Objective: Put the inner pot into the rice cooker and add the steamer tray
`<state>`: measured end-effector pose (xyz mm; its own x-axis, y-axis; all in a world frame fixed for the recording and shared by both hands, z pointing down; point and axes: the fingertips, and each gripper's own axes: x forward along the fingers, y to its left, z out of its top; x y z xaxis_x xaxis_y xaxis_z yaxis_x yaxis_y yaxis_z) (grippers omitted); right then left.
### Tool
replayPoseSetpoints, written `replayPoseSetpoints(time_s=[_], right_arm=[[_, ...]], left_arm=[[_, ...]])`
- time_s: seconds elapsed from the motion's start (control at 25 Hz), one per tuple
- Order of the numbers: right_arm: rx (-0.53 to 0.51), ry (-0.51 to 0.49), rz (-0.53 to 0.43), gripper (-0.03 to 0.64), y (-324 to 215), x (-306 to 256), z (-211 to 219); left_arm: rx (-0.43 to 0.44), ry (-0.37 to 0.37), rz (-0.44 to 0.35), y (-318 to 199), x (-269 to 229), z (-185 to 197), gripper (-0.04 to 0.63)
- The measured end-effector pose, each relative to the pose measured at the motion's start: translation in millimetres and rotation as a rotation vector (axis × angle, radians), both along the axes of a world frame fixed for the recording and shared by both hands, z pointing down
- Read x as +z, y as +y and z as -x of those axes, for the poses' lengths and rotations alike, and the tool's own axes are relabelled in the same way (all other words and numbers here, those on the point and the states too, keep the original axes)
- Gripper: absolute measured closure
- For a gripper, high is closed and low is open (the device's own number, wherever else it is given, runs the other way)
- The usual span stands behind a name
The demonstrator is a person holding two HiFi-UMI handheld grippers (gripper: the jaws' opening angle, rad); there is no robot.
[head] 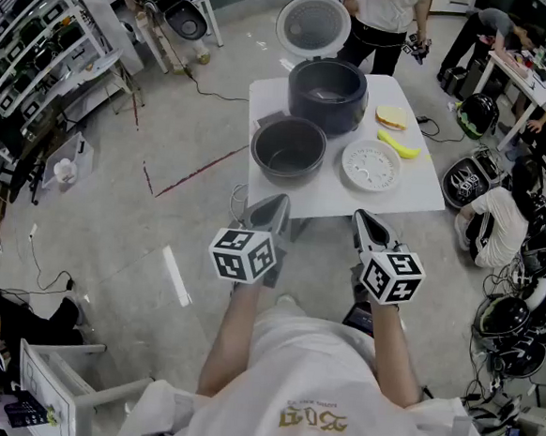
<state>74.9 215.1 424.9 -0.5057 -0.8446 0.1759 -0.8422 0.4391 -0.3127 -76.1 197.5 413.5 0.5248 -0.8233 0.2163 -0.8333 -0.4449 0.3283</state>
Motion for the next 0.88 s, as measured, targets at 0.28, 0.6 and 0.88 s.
replayPoseSetpoints(time_s=[0.28,0.6,0.88], right_arm=[[-0.027,-0.018,-0.006,0.607,9.9,-2.4,5.7],[-0.072,-0.179,-0.042,0.521,17.0,-12.8,-2.7],[-0.096,-0.142,0.012,0.411,19.1,0.6,8.3]], left_arm=[[0.0,0.005,0.011,7.2,3.0,0.9,0.58],[0.026,0.138,0.017,10.6,1.3,-2.9,0.426],[-0.047,0.096,0.072,16.9,13.7,21.9,0.352]])
